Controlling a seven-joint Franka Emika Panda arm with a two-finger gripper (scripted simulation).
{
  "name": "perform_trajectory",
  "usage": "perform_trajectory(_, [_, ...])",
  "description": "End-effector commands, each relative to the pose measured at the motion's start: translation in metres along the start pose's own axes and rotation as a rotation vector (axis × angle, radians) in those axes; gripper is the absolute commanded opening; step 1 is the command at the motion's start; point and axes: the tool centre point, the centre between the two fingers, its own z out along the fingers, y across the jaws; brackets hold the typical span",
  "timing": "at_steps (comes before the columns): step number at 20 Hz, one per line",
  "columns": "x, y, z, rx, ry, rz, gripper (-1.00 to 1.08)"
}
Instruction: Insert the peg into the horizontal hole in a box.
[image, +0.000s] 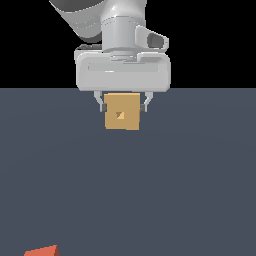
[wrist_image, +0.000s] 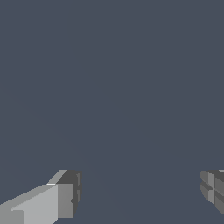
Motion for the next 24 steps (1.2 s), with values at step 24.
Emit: perform_trajectory(24, [-0.141,-0.04,0.037,-0.006,0.004,-0.08,1.0])
